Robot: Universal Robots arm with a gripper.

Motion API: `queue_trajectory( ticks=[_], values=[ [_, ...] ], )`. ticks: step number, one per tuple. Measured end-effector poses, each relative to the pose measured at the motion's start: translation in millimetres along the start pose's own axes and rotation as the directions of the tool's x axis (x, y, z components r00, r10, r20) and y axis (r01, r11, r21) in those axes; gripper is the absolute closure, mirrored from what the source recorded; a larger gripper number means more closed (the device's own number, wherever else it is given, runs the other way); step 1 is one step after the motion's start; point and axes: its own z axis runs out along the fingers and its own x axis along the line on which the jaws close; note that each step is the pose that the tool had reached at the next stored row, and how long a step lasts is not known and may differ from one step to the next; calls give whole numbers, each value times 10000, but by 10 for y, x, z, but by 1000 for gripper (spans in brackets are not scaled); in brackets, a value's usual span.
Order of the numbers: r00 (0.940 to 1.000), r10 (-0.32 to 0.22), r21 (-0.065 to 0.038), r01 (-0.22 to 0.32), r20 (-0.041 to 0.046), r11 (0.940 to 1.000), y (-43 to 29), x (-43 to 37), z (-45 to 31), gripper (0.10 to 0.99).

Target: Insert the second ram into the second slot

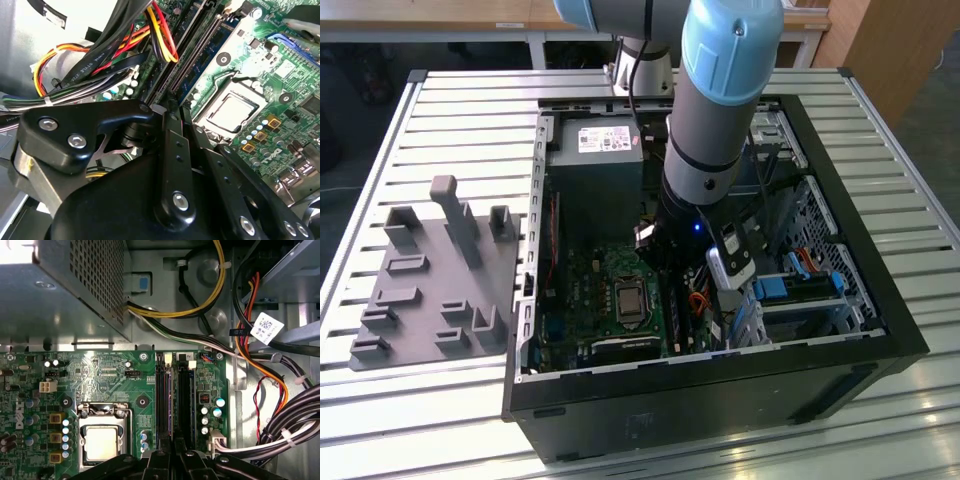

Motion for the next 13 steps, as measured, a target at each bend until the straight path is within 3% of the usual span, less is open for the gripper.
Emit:
queue_trajectory(
  ticks=[13],
  values=[
    [10000, 0, 2, 0, -1, 10000, -10, 19, 21, 949]
  ],
)
